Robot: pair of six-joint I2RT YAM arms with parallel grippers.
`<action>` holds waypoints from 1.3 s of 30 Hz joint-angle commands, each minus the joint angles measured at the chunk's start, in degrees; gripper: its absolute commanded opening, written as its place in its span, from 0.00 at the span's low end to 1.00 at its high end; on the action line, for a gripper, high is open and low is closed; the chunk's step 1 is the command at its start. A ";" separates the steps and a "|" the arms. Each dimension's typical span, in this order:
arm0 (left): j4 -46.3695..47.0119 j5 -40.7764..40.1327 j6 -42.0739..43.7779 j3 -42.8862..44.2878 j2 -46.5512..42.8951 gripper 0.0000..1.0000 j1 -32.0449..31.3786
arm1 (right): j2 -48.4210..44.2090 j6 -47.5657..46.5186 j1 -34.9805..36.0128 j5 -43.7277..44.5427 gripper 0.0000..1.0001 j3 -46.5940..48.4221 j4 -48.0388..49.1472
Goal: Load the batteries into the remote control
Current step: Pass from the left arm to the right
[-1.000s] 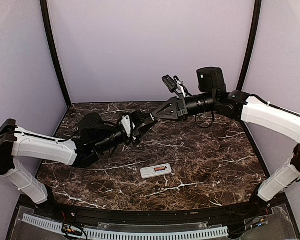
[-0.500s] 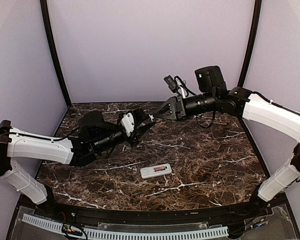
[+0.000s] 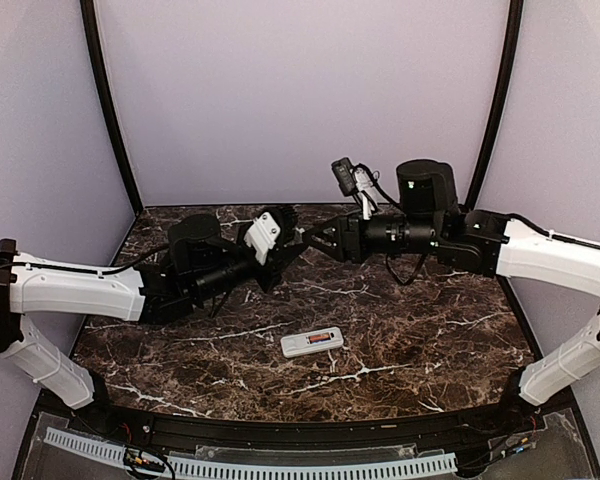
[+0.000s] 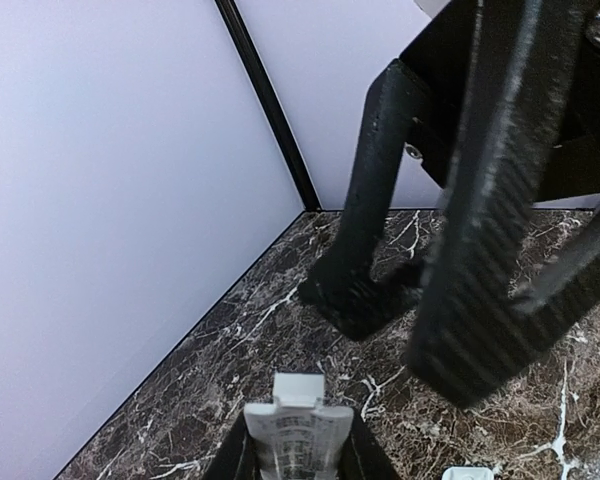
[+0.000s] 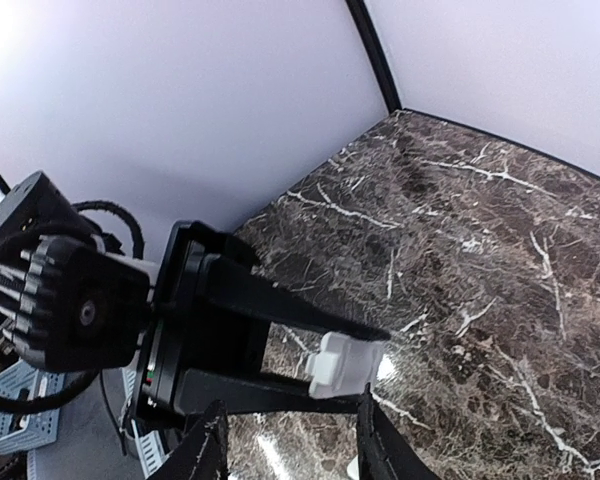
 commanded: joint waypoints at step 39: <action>-0.45 -1.69 -1.76 2.91 0.16 0.15 -0.32 | 8.83 -4.15 4.27 15.78 0.00 7.42 -4.41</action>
